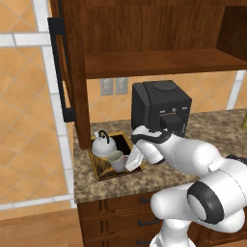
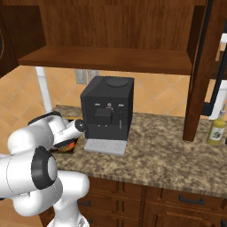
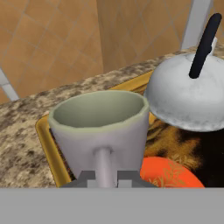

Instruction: Pick the kettle from the counter and place it on the tray. Then pick the mug from the cabinet and place it on the tray. Then close the cabinet doors.

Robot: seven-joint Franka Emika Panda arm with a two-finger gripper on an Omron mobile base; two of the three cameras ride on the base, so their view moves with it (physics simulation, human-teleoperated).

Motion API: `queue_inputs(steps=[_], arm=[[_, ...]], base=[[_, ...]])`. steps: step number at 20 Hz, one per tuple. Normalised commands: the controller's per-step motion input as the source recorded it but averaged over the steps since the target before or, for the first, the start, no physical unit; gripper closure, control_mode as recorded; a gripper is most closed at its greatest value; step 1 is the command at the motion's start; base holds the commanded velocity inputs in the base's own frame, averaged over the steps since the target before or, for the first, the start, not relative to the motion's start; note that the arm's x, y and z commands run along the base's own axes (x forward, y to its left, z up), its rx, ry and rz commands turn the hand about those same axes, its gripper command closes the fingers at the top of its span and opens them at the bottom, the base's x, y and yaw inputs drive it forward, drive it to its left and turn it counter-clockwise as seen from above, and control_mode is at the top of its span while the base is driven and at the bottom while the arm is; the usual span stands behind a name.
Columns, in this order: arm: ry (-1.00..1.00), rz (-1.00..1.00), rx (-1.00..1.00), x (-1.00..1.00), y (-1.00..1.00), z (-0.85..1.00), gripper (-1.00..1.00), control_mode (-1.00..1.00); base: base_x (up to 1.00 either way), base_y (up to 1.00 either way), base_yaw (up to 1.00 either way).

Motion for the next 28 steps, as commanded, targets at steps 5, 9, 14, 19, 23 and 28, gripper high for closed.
queue_inputs(steps=[5, 9, 14, 19, 23, 28], arm=[[-0.01, 0.00, 0.00, 0.00, -0.27, -0.04, -1.00, -1.00], [0.00, 0.00, 0.00, -0.03, -0.25, 0.00, -1.00, -1.00], [0.00, 0.00, 0.00, -0.08, -0.03, 0.32, -1.00, -1.00], [0.00, 0.00, 0.00, -0.26, 0.10, 0.71, -1.00, -1.00], [0.00, 0.01, 0.00, -0.65, 0.19, 0.60, -1.00, -1.00], [-0.17, 0.13, -0.04, -0.70, 0.26, 0.53, -1.00, -1.00]], base=[[0.00, 0.00, 0.00], [0.00, 0.00, 0.00], [0.00, 0.00, 0.00], [0.00, 0.00, 0.00], [0.00, 0.00, 0.00], [0.00, 0.00, 0.00]])
